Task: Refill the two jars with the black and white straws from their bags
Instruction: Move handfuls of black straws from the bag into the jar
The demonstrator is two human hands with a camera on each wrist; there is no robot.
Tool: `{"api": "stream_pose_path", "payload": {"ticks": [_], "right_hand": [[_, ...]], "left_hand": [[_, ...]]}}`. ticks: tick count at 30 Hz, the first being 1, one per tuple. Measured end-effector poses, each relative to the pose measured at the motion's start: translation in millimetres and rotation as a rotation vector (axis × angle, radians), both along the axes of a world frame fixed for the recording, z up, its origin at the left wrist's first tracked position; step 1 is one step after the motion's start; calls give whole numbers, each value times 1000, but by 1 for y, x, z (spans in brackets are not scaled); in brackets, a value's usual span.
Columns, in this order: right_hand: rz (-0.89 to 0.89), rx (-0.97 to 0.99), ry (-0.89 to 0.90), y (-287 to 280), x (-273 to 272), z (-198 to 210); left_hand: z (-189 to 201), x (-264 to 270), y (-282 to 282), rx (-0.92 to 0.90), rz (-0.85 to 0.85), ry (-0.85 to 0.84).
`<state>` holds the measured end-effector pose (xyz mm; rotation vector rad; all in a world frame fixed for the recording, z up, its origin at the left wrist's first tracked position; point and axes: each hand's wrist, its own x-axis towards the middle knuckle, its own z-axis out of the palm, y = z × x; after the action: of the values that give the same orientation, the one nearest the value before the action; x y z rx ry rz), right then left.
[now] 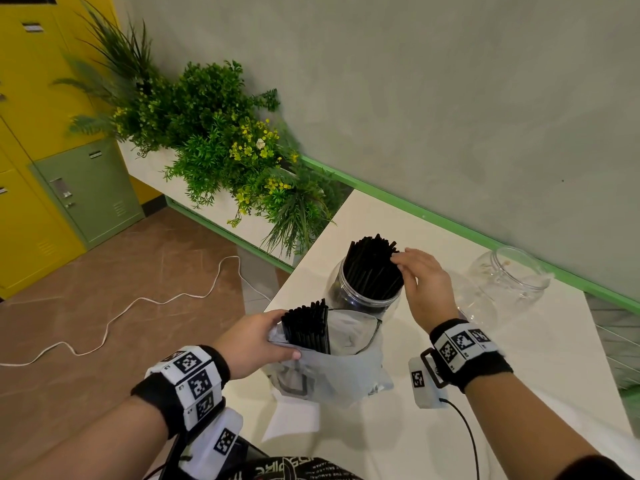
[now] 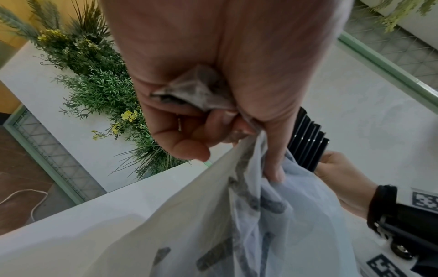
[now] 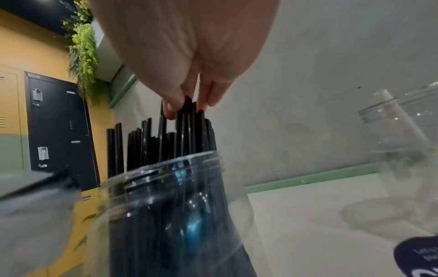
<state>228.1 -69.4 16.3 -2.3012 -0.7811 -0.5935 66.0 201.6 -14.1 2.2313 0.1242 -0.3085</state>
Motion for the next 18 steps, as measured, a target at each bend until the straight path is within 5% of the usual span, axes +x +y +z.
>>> {"api": "stream_pose_path", "payload": {"ticks": [4, 9, 15, 18], "right_hand": [[-6, 140, 145, 8, -8, 2], [40, -65, 331, 26, -1, 10], [30, -58, 144, 43, 0, 12], [38, -221, 127, 49, 2, 12]], "left_hand": [[3, 0, -1, -4, -5, -22], [6, 0, -2, -3, -13, -40], [9, -1, -4, -16, -24, -70], [8, -1, -3, -4, -18, -77]]}}
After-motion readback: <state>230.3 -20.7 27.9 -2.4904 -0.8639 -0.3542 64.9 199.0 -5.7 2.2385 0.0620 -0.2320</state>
